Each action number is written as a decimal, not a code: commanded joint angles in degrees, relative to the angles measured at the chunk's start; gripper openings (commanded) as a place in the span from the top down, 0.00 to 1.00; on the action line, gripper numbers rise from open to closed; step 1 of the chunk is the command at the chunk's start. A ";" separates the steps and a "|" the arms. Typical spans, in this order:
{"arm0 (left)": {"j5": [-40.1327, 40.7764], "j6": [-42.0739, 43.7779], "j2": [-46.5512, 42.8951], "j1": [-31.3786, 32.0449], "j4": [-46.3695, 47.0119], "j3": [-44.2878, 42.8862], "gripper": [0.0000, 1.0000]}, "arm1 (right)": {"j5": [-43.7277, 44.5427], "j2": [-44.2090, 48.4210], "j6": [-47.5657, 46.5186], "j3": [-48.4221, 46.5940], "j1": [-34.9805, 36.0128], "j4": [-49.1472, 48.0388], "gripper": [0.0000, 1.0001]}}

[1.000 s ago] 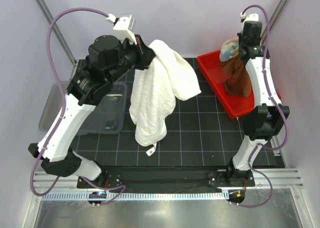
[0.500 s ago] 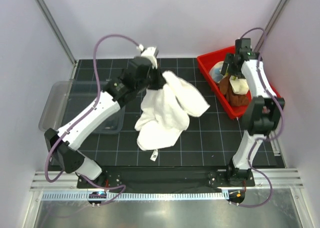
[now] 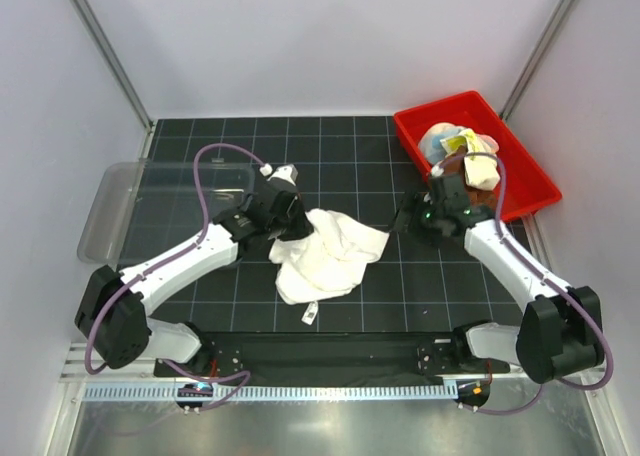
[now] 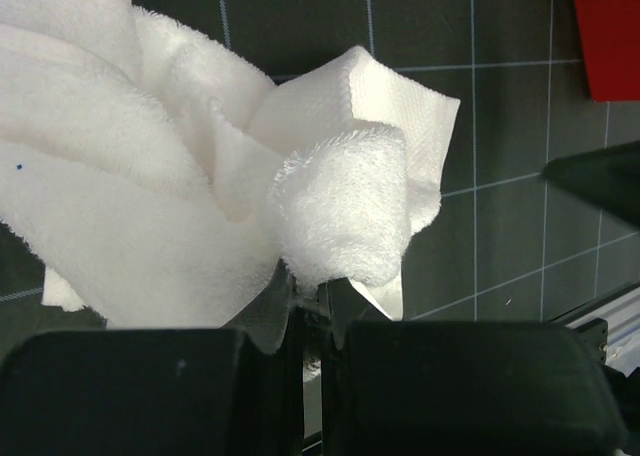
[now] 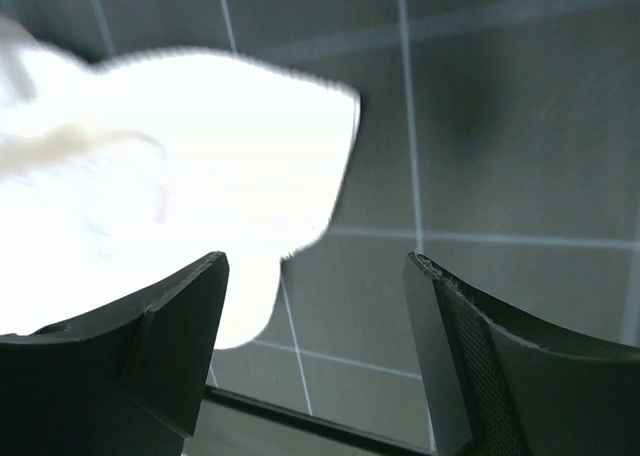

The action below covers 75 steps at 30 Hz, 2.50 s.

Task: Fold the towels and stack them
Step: Flatten out the crumpled towel

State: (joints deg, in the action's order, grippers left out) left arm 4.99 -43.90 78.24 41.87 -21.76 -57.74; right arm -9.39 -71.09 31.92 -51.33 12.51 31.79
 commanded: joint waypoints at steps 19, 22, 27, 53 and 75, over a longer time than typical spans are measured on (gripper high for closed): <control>-1.39 -2.86 0.78 1.29 4.62 1.05 1.00 | 7.98 -16.71 -2.22 8.44 7.17 -28.36 0.44; -1.48 -2.86 0.95 1.29 4.71 1.31 1.00 | 7.80 -17.94 -1.69 9.49 8.40 -29.95 0.46; -1.74 -3.03 1.48 1.38 4.88 1.40 1.00 | 8.33 -17.59 -1.60 10.20 9.72 -31.09 0.58; -14.99 14.53 12.90 -5.03 -8.74 -30.14 0.20 | 20.57 -5.64 -20.23 -11.61 -4.78 -1.99 0.99; -41.82 33.79 28.73 -3.12 4.44 -42.55 0.18 | 5.79 12.38 -11.01 -16.61 -5.57 -8.23 0.99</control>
State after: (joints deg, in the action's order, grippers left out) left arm -33.67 -13.15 111.72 36.86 -23.24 -99.22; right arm 0.58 -56.88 19.09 -66.13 7.11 26.92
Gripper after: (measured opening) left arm 0.813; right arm 0.033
